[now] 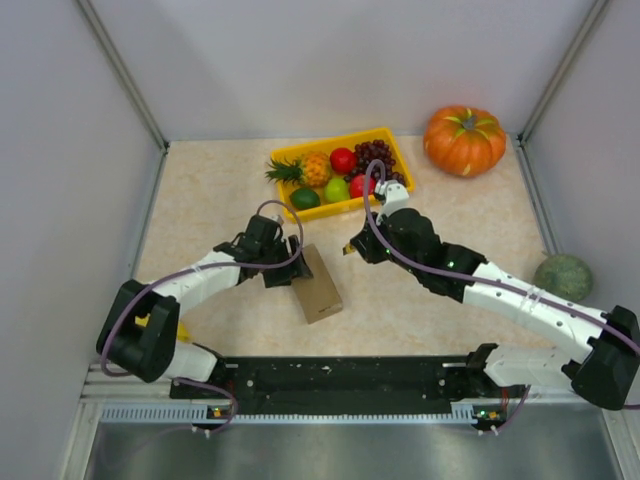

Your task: Unpack the express box

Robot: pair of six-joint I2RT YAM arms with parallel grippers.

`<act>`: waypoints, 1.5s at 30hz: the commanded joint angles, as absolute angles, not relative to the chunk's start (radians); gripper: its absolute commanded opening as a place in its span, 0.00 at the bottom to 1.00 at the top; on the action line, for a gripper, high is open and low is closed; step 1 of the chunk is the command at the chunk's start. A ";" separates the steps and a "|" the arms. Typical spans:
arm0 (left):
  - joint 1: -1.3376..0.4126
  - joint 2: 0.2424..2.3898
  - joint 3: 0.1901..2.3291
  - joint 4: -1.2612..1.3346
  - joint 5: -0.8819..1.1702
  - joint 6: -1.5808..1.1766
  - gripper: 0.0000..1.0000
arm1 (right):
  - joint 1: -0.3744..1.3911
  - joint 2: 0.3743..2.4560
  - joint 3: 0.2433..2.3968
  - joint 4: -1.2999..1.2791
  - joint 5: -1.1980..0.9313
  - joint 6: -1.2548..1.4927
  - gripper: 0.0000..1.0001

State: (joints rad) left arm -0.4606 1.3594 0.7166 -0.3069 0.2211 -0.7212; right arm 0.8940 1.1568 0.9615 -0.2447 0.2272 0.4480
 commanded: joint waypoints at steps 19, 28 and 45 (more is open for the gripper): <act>-0.456 1.637 0.946 -0.320 0.365 -0.555 0.81 | 0.949 1.305 0.997 -0.237 0.560 0.603 0.00; -0.448 1.690 0.971 -0.376 0.370 -0.566 0.66 | 0.996 1.399 1.068 -0.262 0.559 0.618 0.00; -0.442 1.720 0.951 -0.362 0.394 -0.589 0.41 | 0.996 1.448 1.034 -0.183 0.612 0.617 0.00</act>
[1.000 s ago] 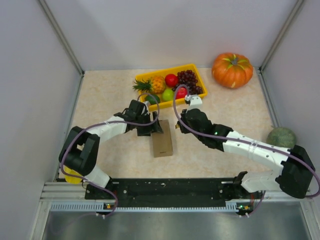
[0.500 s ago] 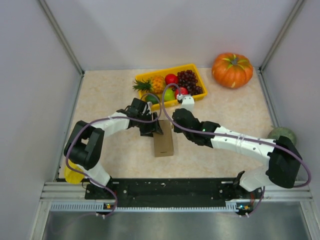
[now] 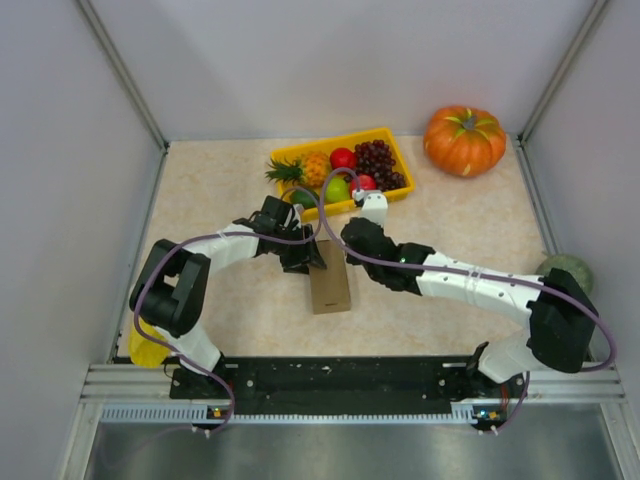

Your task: Unpack the express box

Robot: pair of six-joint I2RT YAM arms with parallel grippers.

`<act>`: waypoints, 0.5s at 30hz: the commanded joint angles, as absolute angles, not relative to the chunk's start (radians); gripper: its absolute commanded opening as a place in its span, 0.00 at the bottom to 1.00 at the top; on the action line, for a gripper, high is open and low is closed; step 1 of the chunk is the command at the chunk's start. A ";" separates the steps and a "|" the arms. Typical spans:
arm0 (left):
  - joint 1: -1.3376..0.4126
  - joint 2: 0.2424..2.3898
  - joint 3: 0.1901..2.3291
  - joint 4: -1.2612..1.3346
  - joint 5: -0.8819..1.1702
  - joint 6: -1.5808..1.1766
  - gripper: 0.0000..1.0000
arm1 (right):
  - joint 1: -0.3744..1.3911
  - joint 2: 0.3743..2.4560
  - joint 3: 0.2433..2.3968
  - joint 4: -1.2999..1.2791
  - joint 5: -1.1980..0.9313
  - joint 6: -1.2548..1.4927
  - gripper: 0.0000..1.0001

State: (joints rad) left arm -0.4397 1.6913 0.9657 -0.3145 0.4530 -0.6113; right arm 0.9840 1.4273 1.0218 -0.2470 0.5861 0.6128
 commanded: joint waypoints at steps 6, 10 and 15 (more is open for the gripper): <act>-0.440 1.723 0.946 -0.374 0.356 -0.600 0.36 | 0.996 1.477 1.040 -0.183 0.624 0.624 0.00; -0.440 1.726 0.940 -0.377 0.345 -0.600 0.34 | 0.991 1.488 1.040 -0.196 0.627 0.633 0.00; -0.440 1.730 0.936 -0.371 0.351 -0.603 0.33 | 0.971 1.493 1.031 -0.195 0.595 0.655 0.00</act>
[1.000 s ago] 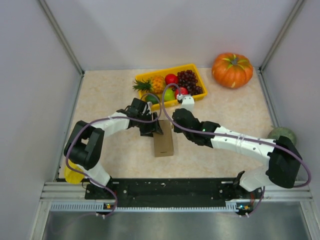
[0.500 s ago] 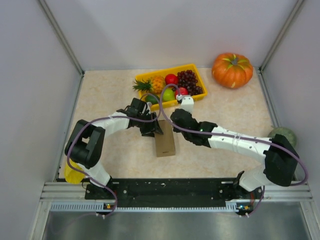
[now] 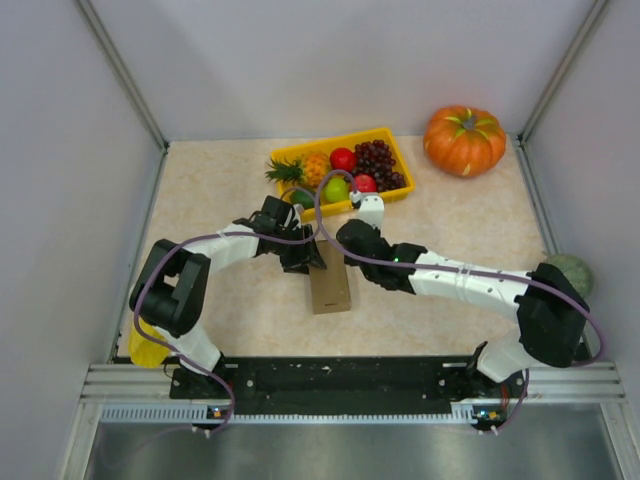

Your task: Unpack the express box

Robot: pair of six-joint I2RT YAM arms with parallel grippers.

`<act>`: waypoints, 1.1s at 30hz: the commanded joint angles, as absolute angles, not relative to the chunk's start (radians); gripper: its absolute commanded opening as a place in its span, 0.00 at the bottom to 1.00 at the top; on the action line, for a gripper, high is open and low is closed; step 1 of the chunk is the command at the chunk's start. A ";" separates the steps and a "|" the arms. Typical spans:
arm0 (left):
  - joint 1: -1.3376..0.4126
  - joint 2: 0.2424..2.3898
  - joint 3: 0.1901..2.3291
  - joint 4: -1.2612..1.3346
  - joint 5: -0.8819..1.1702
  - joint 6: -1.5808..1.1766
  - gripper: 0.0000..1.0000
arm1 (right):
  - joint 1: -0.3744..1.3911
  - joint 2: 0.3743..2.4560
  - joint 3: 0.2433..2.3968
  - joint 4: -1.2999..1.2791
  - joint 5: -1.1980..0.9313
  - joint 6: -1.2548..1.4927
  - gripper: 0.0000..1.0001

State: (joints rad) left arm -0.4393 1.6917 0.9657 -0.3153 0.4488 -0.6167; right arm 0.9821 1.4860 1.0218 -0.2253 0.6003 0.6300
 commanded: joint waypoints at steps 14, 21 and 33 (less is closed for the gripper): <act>-0.439 1.740 0.937 -0.365 0.362 -0.607 0.32 | 0.963 1.500 1.028 -0.189 0.592 0.652 0.00; -0.439 1.744 0.939 -0.365 0.364 -0.609 0.31 | 0.953 1.512 1.038 -0.202 0.583 0.650 0.00; -0.439 1.747 0.940 -0.367 0.368 -0.607 0.30 | 0.951 1.522 1.043 -0.203 0.560 0.650 0.00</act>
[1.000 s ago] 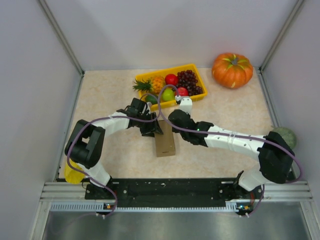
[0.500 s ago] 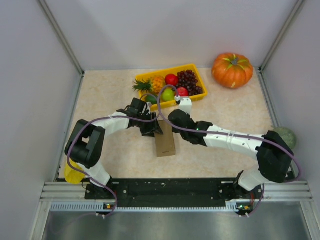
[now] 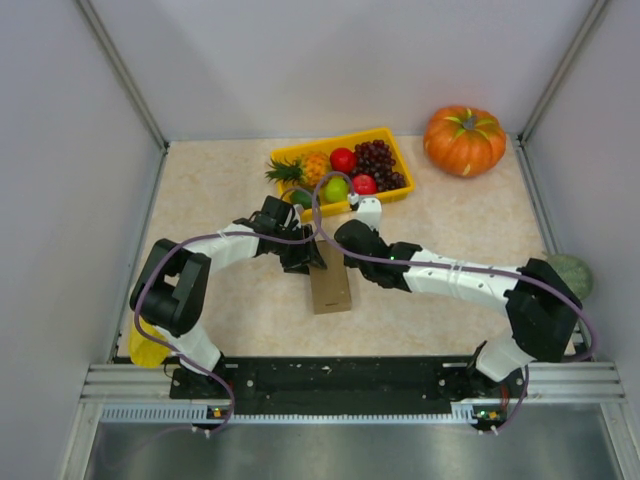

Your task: Unpack the express box

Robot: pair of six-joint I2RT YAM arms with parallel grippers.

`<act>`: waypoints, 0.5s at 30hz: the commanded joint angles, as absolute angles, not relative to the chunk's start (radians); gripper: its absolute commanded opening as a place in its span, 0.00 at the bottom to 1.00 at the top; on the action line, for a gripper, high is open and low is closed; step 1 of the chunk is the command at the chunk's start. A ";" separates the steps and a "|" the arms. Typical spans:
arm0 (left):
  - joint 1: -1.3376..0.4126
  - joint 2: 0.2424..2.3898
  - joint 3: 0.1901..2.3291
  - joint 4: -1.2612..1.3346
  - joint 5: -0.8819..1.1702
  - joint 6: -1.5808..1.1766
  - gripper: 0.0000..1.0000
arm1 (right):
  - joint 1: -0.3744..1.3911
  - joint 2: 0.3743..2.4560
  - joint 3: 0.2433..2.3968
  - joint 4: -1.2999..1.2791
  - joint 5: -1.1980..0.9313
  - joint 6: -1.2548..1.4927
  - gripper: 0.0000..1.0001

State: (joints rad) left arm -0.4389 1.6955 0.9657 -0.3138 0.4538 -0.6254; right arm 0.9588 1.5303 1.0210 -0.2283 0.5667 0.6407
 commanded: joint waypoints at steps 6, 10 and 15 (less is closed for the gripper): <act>-0.439 1.746 0.942 -0.367 0.367 -0.606 0.30 | 0.951 1.477 1.042 -0.204 0.592 0.650 0.00; -0.437 1.746 0.943 -0.370 0.365 -0.604 0.30 | 0.950 1.459 1.042 -0.206 0.595 0.647 0.00; -0.437 1.747 0.942 -0.371 0.364 -0.604 0.30 | 0.951 1.448 1.043 -0.206 0.588 0.650 0.00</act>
